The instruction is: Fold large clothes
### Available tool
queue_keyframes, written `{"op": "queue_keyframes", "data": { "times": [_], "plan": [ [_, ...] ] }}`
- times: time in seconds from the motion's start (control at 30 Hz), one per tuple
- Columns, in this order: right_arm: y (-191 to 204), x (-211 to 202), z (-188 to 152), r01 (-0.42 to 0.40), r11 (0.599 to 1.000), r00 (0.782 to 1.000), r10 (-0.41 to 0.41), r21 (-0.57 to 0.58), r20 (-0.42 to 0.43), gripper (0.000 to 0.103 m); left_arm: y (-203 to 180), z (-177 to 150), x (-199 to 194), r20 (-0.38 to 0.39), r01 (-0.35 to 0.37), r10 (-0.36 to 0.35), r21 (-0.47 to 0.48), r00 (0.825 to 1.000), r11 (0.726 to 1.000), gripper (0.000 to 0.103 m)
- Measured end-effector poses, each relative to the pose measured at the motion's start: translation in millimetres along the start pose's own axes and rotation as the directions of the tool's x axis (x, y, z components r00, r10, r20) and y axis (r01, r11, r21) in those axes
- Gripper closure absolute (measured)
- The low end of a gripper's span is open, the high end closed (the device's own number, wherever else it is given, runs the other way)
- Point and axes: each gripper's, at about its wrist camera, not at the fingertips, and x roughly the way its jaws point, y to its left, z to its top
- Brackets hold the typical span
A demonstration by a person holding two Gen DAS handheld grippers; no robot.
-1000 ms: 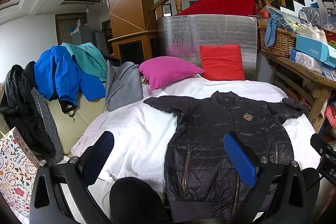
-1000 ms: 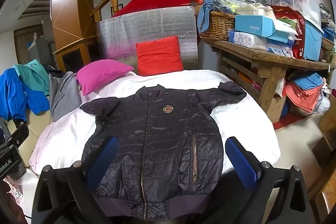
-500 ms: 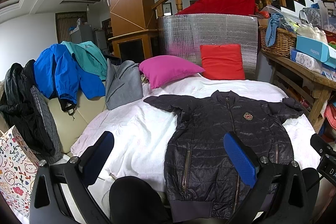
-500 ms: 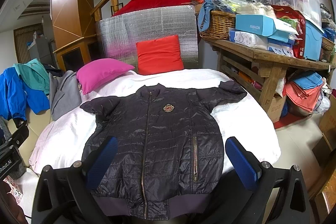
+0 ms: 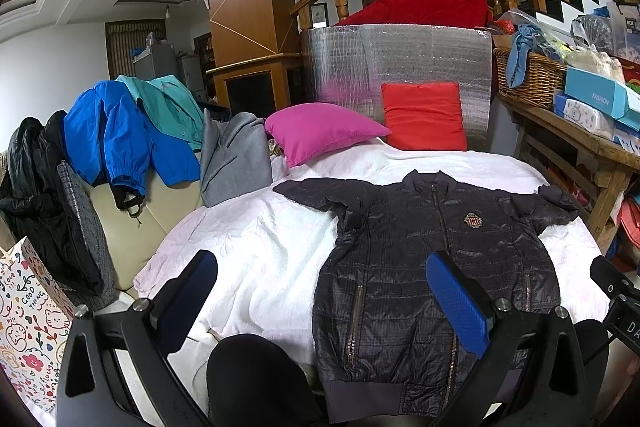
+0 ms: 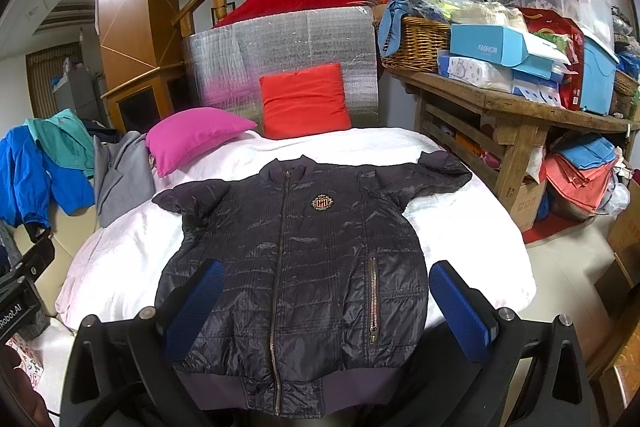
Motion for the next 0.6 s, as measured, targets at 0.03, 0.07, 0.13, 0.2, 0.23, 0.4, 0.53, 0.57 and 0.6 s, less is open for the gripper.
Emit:
{"op": "queue_keyframes", "data": {
  "times": [0.03, 0.07, 0.13, 0.2, 0.23, 0.4, 0.53, 0.57, 0.6],
  "plan": [
    [0, 0, 0, 0.0, 1.0, 1.0, 0.0, 0.001, 0.0, 0.0, 0, 0, 0, 0.001, -0.002, 0.002, 0.003, 1.0, 1.0, 0.0],
    [0, 1, 0, 0.001, 1.0, 1.0, -0.001, 0.002, 0.0, 0.0, 0, -1, 0, 0.0, -0.001, 0.001, 0.002, 1.0, 1.0, 0.0],
    [0, 2, 1, 0.002, 1.0, 1.0, -0.002, 0.002, -0.004, 0.0, 1, -2, 1, -0.004, 0.0, 0.0, -0.001, 1.0, 1.0, 0.0],
    [0, 3, 1, 0.001, 1.0, 1.0, -0.001, 0.002, -0.009, 0.0, 1, -2, 4, -0.009, -0.002, 0.002, -0.001, 1.0, 1.0, 0.0],
    [0, 5, 1, 0.002, 1.0, 1.0, -0.002, 0.001, -0.011, 0.0, 1, -3, 6, -0.017, 0.001, -0.002, -0.005, 1.0, 1.0, 0.0],
    [-2, 14, 2, 0.004, 1.0, 1.0, -0.004, 0.005, -0.029, 0.0, -2, -3, 16, -0.059, 0.007, -0.008, -0.009, 0.998, 1.0, 0.0],
    [-10, 30, 9, 0.014, 1.0, 0.999, -0.014, 0.007, -0.032, 0.0, -9, -1, 41, -0.097, 0.031, -0.03, 0.005, 0.995, 1.0, 0.0],
    [-15, 37, 13, 0.014, 1.0, 1.0, -0.014, 0.012, -0.028, 0.0, -12, 0, 52, -0.105, 0.038, -0.037, 0.013, 0.994, 0.999, 0.0],
    [-23, 45, 18, 0.011, 1.0, 1.0, -0.01, 0.022, -0.023, 0.0, -17, 2, 68, -0.116, 0.044, -0.041, 0.024, 0.992, 0.999, 0.0]
  ]
}}
